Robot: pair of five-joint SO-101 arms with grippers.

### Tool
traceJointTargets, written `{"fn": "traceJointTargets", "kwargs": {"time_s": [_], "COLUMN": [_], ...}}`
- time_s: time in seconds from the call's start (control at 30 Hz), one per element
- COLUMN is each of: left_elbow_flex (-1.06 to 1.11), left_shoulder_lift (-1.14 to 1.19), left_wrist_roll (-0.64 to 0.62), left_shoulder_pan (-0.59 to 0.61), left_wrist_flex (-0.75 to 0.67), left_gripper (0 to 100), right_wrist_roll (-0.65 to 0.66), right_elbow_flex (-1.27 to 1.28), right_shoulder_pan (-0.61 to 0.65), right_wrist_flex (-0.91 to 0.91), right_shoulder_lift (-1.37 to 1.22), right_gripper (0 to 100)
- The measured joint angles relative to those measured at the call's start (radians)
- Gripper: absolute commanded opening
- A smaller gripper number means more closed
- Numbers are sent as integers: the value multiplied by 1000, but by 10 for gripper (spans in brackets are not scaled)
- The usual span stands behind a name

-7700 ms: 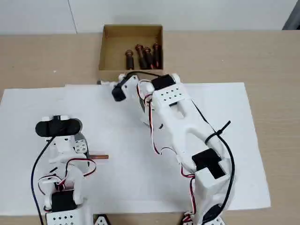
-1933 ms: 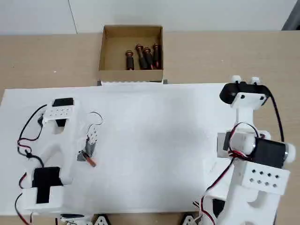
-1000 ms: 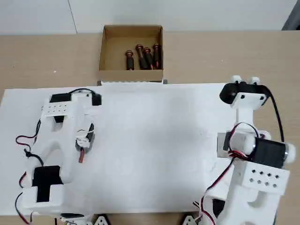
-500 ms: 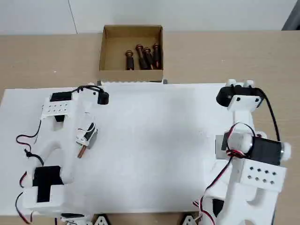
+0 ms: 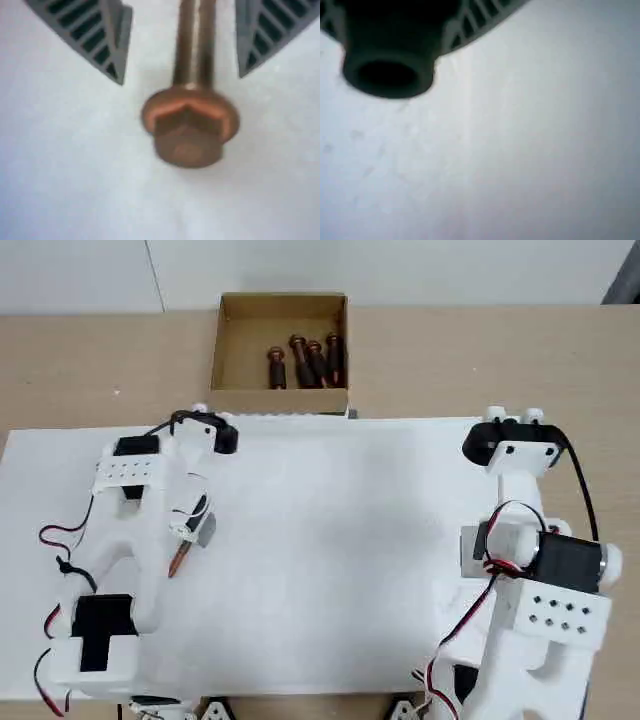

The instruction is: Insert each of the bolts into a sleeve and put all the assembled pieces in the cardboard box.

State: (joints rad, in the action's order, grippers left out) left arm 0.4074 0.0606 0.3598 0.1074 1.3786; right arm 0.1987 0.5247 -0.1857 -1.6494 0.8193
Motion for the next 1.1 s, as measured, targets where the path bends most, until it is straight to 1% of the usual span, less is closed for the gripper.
{"fn": "traceJointTargets", "kwargs": {"time_s": [0.13, 0.33, 0.6, 0.67, 0.77, 0.87, 1.0, 1.1], "left_elbow_flex": [0, -20, -52, -55, -68, -103, -195, -304], "left_shoulder_lift": [3, 84, 117, 117, 118, 121, 124, 124], "left_wrist_roll": [0, 0, 3, 3, 2, 3, -29, -31], "left_shoulder_pan": [-25, -31, -20, -15, -15, -5, 12, 8], "left_wrist_flex": [-18, -17, -14, -14, -12, 12, 78, 173], "left_gripper": [133, 56, 47, 6, 5, 5, 5, 5], "right_wrist_roll": [15, 23, 23, 23, 23, 23, 23, 23], "right_elbow_flex": [0, 0, 0, 0, 0, 0, -49, -101], "right_shoulder_pan": [0, 0, 0, 0, 0, 0, 0, 0], "right_wrist_flex": [0, 0, 0, 0, 0, 0, 0, -2], "right_shoulder_lift": [0, 0, 0, 0, 0, 0, 0, 0], "right_gripper": [4, 4, 4, 4, 4, 4, 4, 6]}}
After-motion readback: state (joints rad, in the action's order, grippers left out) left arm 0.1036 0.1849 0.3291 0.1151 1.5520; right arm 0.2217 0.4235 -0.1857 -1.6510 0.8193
